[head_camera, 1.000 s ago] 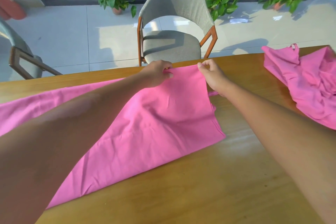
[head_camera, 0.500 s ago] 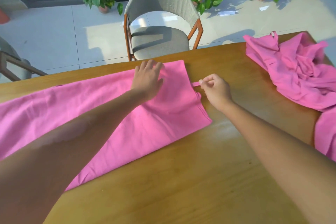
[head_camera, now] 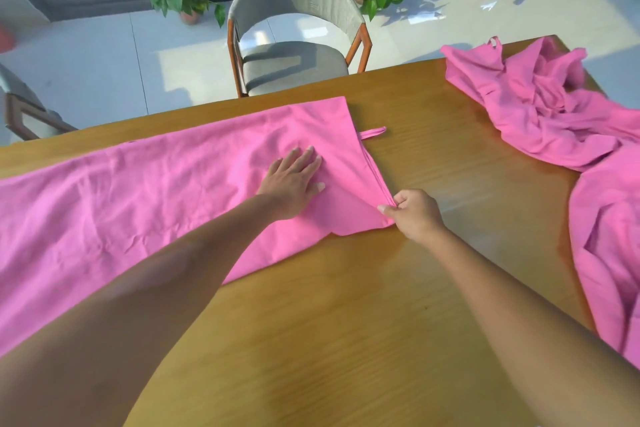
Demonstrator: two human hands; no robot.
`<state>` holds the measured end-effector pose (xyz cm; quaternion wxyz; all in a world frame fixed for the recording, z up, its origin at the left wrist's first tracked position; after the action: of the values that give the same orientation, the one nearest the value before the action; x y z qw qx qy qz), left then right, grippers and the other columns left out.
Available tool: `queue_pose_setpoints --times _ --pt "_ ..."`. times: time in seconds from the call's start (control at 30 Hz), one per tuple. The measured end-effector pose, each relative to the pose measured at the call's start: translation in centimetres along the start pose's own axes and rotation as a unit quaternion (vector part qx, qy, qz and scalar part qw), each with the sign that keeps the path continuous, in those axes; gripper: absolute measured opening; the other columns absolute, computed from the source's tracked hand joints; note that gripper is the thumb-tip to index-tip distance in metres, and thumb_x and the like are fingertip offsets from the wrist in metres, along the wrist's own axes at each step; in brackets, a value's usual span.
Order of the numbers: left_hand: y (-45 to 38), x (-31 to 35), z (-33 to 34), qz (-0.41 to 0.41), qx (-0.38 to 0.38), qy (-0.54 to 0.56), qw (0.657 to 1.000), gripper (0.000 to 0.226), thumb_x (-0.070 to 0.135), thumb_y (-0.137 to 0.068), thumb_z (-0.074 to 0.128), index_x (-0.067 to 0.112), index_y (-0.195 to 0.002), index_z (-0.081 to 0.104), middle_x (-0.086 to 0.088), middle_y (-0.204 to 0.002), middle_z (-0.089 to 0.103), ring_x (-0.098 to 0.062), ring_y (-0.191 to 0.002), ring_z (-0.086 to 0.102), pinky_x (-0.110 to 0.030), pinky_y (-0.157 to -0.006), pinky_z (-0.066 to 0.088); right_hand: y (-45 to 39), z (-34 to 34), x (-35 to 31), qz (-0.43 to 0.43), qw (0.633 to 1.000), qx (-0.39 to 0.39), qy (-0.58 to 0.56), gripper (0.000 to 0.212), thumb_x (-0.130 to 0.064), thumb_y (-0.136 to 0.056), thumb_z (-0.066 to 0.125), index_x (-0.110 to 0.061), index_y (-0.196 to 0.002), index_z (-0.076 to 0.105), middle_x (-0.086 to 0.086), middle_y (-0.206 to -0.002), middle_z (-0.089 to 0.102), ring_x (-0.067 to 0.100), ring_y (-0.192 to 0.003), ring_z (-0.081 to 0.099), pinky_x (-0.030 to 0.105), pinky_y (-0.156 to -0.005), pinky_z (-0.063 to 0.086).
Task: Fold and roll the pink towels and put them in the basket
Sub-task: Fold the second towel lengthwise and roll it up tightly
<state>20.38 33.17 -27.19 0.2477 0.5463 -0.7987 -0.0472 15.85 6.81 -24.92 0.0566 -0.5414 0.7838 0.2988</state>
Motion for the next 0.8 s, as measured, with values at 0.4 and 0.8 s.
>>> queue_pose_setpoints --times 0.4,0.8 --pt "5.3 1.4 3.4 0.035 0.139 -0.006 0.990 0.066 0.053 -0.105 0.034 0.028 -0.162 0.012 -0.001 -0.170 0.000 -0.023 -0.157 -0.006 -0.048 -0.126 -0.003 0.7 0.1 2.3 0.033 0.995 0.069 0.060 0.028 -0.031 -0.101 0.050 -0.005 -0.105 0.061 0.016 -0.108 0.064 0.036 -0.101 0.061 0.038 -0.077 0.046" --pt "17.8 -1.9 7.8 0.004 0.118 -0.076 0.990 0.080 0.054 -0.097 0.057 0.016 -0.159 0.026 -0.008 -0.165 0.025 -0.029 -0.152 0.023 -0.049 -0.123 0.025 3.5 2.3 -0.3 0.058 0.985 0.157 0.044 0.040 -0.022 -0.097 0.058 -0.002 -0.130 0.049 0.021 -0.135 0.050 0.040 -0.123 0.048 0.045 -0.098 0.041"
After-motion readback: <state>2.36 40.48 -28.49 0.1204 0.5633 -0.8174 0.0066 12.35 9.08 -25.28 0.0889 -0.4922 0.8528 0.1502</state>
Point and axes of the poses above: each hand's wrist, its own y-axis away from the middle knuckle, its own z-axis out of the palm, x = y × z, the point moved 2 cm from there along -y, towards the middle knuckle
